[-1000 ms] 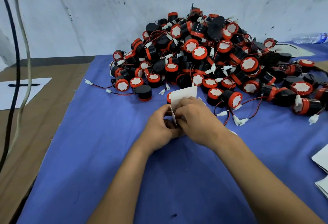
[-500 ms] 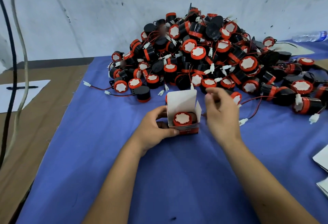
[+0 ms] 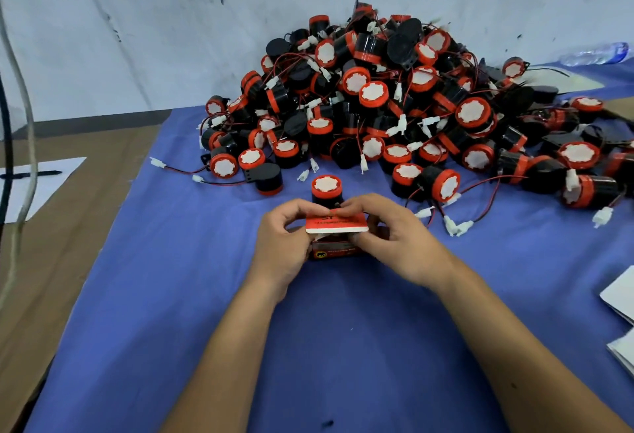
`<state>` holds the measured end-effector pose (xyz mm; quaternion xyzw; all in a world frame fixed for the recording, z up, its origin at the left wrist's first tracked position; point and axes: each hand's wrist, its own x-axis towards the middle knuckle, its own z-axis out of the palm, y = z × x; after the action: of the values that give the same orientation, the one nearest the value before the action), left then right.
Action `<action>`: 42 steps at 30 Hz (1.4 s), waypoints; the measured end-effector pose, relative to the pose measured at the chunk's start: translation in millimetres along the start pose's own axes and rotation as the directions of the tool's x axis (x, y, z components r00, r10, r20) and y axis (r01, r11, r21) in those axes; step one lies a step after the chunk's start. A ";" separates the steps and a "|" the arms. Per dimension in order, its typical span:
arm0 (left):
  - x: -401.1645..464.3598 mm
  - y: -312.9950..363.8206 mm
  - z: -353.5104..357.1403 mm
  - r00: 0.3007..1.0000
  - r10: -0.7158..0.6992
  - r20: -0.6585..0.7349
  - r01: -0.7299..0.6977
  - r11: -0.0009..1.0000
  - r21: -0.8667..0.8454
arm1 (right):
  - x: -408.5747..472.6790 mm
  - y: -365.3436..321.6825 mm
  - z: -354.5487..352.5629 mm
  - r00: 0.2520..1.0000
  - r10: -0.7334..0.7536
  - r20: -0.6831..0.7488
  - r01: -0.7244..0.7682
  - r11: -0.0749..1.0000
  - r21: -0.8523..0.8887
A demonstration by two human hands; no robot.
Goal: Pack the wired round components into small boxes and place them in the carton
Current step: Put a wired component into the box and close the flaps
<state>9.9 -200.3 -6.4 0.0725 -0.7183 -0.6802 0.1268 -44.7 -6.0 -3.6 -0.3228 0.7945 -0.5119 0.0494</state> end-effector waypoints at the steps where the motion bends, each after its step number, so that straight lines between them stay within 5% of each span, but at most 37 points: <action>1: -0.3 -0.6 0.1 0.999 0.029 -0.015 -0.028 0.999 0.023 | -2.3 -1.5 -1.8 0.999 -0.007 0.046 0.007 1.000 0.002; 4: -0.3 0.8 -5.9 0.997 -0.048 0.056 0.047 0.999 0.027 | -4.4 -6.7 -2.0 0.999 0.009 0.045 -0.008 1.000 -0.016; 7: 2.0 1.3 -19.3 0.954 -0.142 0.264 0.188 0.969 -0.158 | -2.6 -2.3 1.1 0.996 0.026 -0.079 -0.033 0.996 -0.079; 12: 0.1 -7.7 -20.3 0.959 0.040 0.280 -0.103 0.971 0.214 | -0.3 0.3 2.6 0.997 -0.051 -0.062 0.040 0.985 -0.165; 23: -0.3 -4.3 -20.3 0.954 0.097 0.285 -0.177 0.946 0.272 | -2.5 5.2 7.1 0.968 -0.249 -0.018 0.219 0.882 -0.416; 28: 0.6 -2.1 -16.6 0.956 0.118 0.268 -0.194 0.940 0.280 | 0.8 -2.5 8.7 0.950 -0.273 -0.149 0.213 0.920 -0.328; 39: 1.3 -5.8 -16.4 0.964 0.141 0.224 -0.197 0.948 0.251 | -2.6 -13.7 26.3 0.994 -0.066 -0.092 0.031 0.940 -0.340; 42: 1.2 -6.4 -15.8 0.963 0.144 0.228 -0.202 0.945 0.257 | -4.1 -13.4 31.4 0.974 -0.063 -0.218 0.028 0.986 -0.163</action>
<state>12.7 -216.2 -12.1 -0.0450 -0.8195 -0.5626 0.0997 -22.5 -31.8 -8.1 -0.2845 0.8256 -0.4810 -0.0775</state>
